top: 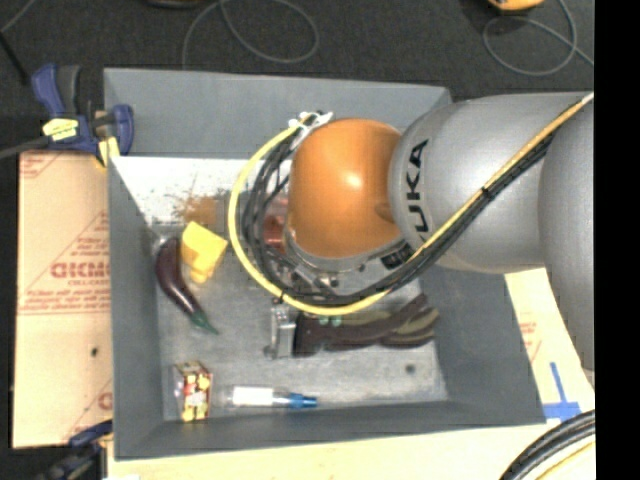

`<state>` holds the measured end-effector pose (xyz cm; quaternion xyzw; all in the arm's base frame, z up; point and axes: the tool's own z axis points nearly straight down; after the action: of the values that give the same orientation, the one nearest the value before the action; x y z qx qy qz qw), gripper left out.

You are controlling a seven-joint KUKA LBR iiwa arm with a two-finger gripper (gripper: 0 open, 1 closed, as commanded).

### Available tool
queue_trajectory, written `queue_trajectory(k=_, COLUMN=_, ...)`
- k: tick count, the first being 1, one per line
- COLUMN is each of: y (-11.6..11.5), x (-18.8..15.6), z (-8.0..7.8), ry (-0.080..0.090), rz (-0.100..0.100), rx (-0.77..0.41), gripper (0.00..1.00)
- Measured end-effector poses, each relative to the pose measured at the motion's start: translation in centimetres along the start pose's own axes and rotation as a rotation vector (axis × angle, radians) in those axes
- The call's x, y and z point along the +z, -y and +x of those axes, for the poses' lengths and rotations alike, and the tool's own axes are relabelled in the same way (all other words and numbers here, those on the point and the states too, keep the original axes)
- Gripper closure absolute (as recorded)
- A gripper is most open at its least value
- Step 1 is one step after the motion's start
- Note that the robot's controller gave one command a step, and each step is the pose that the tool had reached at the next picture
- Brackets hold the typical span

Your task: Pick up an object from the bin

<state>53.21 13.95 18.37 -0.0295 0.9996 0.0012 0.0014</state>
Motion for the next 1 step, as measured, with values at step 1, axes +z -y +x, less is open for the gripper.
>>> queue_trajectory(k=1, y=3.73, x=3.3, z=-3.02, ry=0.004, rz=0.001, rx=0.073, gripper=0.0)
